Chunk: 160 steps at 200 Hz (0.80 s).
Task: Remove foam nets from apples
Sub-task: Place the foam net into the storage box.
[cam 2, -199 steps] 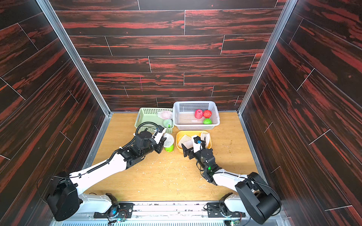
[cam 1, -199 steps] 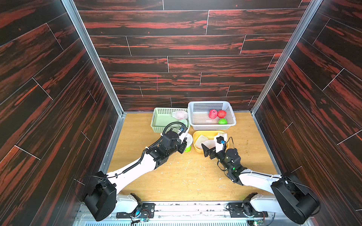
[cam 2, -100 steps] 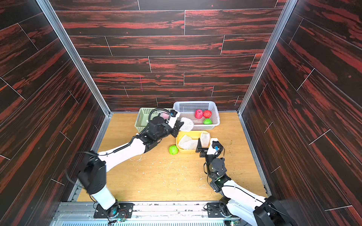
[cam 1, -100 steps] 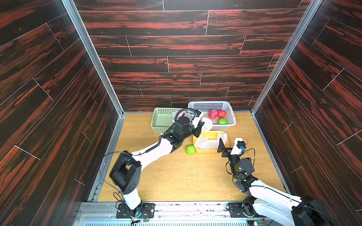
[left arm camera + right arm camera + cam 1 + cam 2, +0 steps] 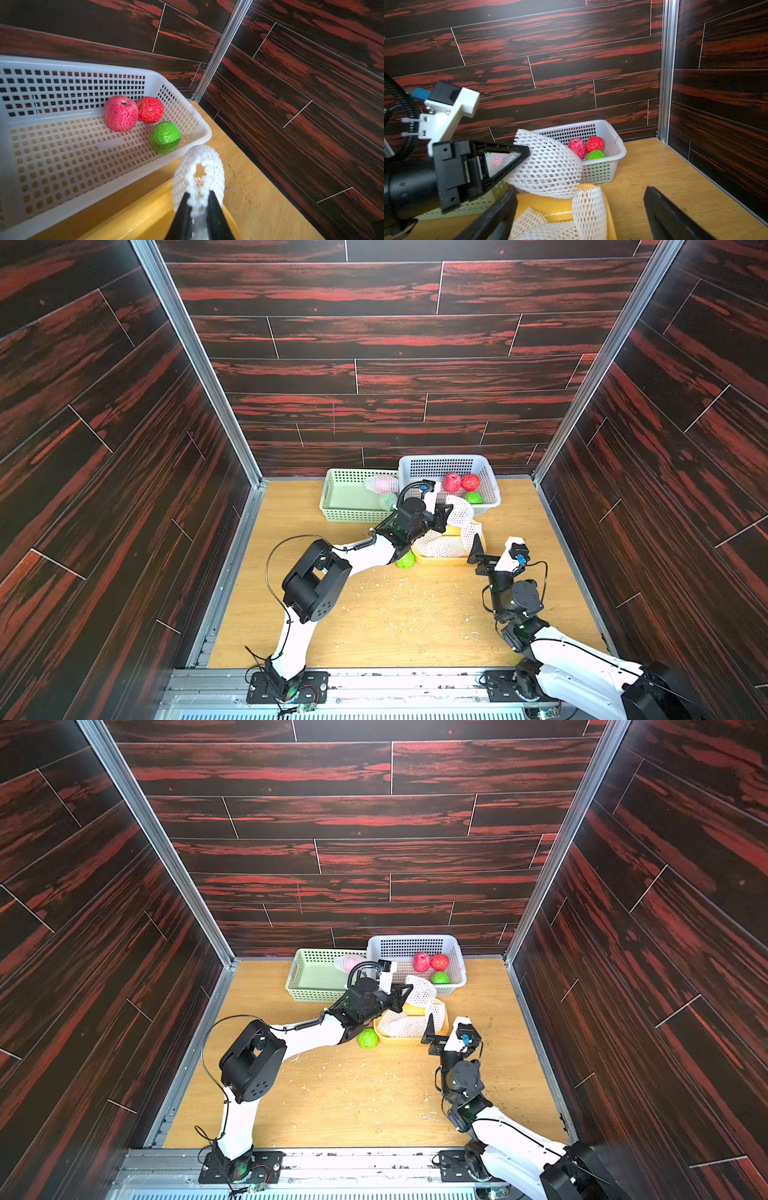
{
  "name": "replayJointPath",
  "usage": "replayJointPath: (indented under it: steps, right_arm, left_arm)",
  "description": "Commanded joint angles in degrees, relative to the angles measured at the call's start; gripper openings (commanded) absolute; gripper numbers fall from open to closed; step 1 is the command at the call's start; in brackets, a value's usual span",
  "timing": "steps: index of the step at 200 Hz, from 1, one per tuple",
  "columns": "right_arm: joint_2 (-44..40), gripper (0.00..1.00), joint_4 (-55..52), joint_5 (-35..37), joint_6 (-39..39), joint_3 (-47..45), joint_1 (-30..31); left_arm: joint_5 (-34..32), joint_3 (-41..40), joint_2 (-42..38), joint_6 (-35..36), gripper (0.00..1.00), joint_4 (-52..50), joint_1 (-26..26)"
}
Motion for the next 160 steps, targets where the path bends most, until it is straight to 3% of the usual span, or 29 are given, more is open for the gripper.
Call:
replayJointPath:
  steps: [1,23,63,118,146,160]
  right_arm:
    - [0.6,0.99,-0.6,-0.8,0.0,1.4,0.3]
    - [1.9,0.99,-0.8,-1.7,-0.1,1.9,0.3]
    - [4.2,0.99,-1.4,-2.8,-0.3,3.2,0.3]
    - [5.8,0.99,-3.8,-5.9,-0.5,6.3,0.2]
    - [8.4,0.99,-12.0,-11.3,0.0,13.1,0.0]
    - [10.9,0.99,-21.1,-13.4,2.3,19.0,-0.1]
  left_arm:
    - [-3.2,-2.3,-0.8,-6.1,0.22,7.0,0.0]
    - [-1.1,-3.8,0.0,-9.1,0.43,9.1,0.6]
    - [0.1,-8.5,-1.3,-11.4,0.47,11.7,0.9]
    - [-2.7,-16.7,-11.2,-3.9,0.5,7.2,2.2]
    - [-1.7,-19.1,-15.0,-3.8,0.54,2.8,4.7]
    - [-2.1,-21.2,-17.5,-1.7,0.57,2.0,5.2]
